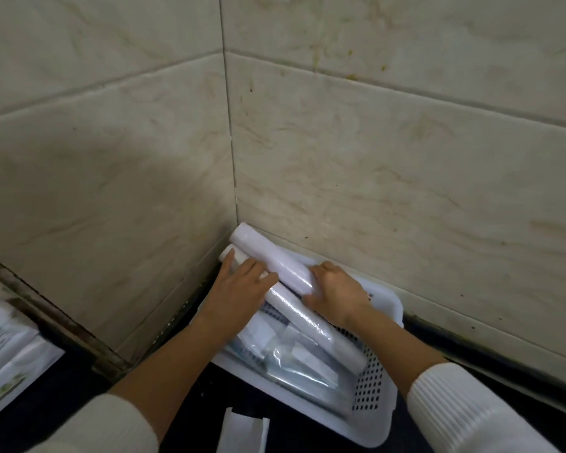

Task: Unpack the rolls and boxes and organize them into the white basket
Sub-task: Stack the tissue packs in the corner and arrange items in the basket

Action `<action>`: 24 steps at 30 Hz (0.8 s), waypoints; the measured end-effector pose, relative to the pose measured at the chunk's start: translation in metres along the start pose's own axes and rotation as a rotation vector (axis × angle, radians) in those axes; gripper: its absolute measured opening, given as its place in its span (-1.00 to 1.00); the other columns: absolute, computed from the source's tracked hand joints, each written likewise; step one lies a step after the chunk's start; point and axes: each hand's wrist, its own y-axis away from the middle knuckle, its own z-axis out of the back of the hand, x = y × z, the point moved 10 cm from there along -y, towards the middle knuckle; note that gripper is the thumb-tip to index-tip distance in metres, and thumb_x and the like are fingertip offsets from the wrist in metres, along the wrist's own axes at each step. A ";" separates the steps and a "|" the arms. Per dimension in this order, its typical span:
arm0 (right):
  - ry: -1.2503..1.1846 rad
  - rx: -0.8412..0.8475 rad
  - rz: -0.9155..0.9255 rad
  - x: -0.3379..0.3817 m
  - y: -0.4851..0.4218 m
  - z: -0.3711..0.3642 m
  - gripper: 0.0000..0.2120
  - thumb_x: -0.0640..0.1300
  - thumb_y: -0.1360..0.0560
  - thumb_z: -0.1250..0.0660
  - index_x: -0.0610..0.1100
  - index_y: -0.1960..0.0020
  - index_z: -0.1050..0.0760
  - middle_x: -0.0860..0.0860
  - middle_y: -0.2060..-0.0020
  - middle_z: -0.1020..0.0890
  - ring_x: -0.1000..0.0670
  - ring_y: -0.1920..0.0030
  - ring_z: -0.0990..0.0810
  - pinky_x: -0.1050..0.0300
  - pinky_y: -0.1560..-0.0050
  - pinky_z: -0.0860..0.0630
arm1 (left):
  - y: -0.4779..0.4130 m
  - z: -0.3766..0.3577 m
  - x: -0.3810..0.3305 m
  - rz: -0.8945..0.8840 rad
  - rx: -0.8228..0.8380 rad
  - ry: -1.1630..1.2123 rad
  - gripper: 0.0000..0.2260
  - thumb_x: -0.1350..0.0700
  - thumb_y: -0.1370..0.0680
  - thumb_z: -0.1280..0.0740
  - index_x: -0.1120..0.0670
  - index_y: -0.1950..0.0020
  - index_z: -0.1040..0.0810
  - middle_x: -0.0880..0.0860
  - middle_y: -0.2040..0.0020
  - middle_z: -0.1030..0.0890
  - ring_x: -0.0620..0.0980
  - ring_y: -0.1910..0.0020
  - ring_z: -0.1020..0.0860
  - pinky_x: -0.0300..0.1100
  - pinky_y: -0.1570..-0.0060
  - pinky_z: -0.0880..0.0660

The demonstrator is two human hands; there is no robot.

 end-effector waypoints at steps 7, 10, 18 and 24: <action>-0.057 -0.039 0.069 0.000 -0.001 0.001 -0.78 -0.06 -0.50 -0.32 -0.18 -0.06 -0.51 -0.09 -0.06 -0.54 -0.11 -0.06 -0.50 0.01 -0.01 -0.50 | 0.001 -0.002 0.006 0.093 0.054 0.070 -0.59 0.15 -0.22 -0.61 0.02 -0.03 -0.62 0.08 -0.03 -0.64 0.09 -0.03 -0.63 0.29 -0.14 -0.48; -0.107 -0.091 0.091 0.001 0.002 0.009 -0.82 -0.17 -0.49 -0.34 -0.24 -0.05 -0.55 -0.11 -0.09 -0.54 -0.12 -0.08 -0.52 -0.03 -0.05 -0.51 | 0.001 -0.005 0.006 0.123 0.077 0.117 -0.65 0.19 -0.31 -0.56 0.05 -0.07 -0.62 0.12 -0.12 -0.63 0.12 -0.13 -0.59 0.29 -0.20 -0.43; -0.289 -0.011 0.152 0.024 0.053 0.015 -0.87 -0.09 -0.48 -0.40 -0.12 0.03 -0.62 -0.02 0.10 -0.66 -0.01 0.13 -0.61 -0.02 0.03 -0.57 | 0.026 0.007 0.013 0.108 0.001 0.465 -0.76 0.26 -0.43 -0.46 0.14 -0.09 -0.62 0.10 -0.09 -0.60 0.09 -0.06 -0.57 0.00 -0.01 -0.58; 0.187 0.388 0.140 0.029 0.091 -0.057 -0.63 0.12 -0.38 -0.42 -0.13 -0.03 -0.53 -0.07 0.01 -0.60 -0.05 0.09 -0.56 0.14 0.16 -0.44 | 0.050 -0.071 -0.005 0.109 0.649 0.528 -0.35 0.05 -0.43 -0.44 -0.07 -0.49 -0.29 -0.05 -0.50 -0.26 -0.02 -0.46 -0.19 -0.13 -0.44 -0.18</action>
